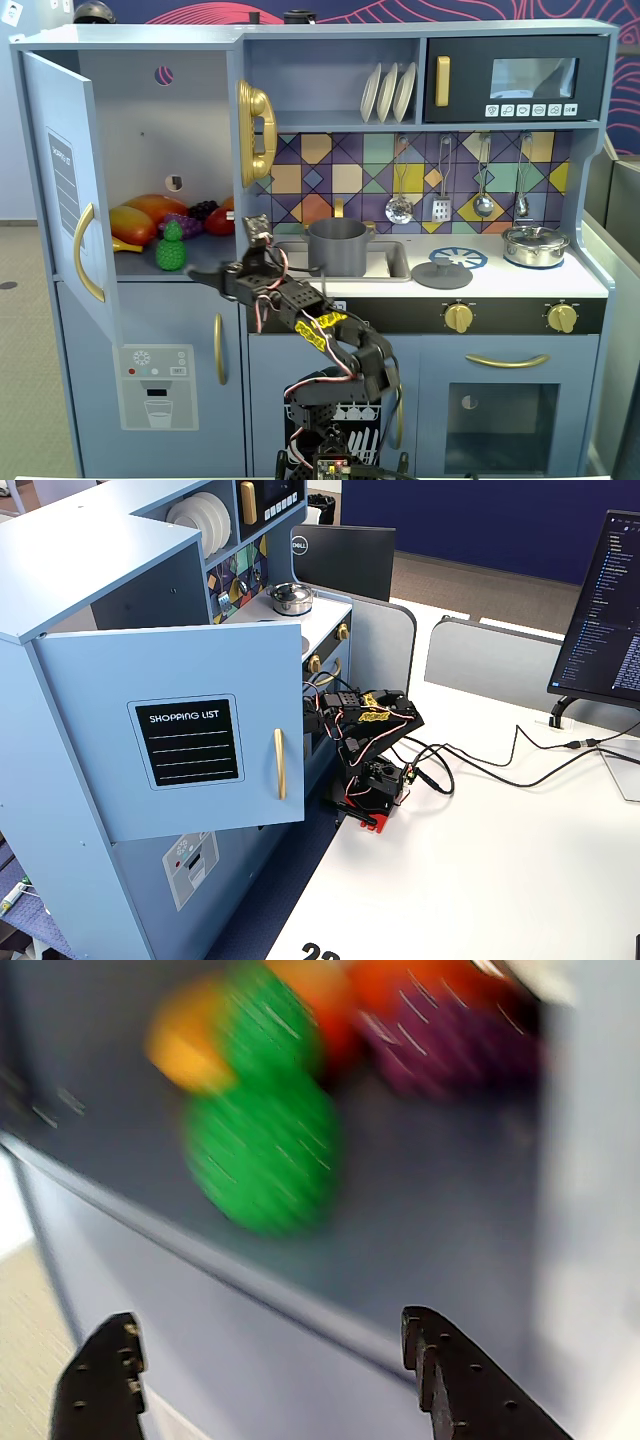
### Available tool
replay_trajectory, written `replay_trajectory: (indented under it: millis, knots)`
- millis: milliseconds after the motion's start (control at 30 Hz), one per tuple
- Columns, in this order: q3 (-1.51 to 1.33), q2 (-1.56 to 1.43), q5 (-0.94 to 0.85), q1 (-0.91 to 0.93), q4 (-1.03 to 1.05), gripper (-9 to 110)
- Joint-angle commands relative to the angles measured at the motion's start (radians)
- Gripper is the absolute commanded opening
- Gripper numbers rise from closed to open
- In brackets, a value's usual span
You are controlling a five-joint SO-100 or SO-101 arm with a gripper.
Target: Pick up the green pineapple from the left cabinet and place it in the gray recipient
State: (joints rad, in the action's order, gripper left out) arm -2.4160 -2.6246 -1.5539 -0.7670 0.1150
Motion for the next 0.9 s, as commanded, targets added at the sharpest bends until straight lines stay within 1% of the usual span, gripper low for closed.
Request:
replay_trajectory:
  millis: [0,133,333,567,867]
  knots:
    - [0.094,0.066,-0.029,-0.025,-0.098,28]
    - [0.112,0.133,-0.055,-0.04,-0.117,33]
    - [0.183,0.287,-0.032,-0.026,-0.245,41]
    - [0.276,0.451,0.006,0.017,-0.333,45]
    - [0.38,0.604,0.012,0.035,-0.419,45]
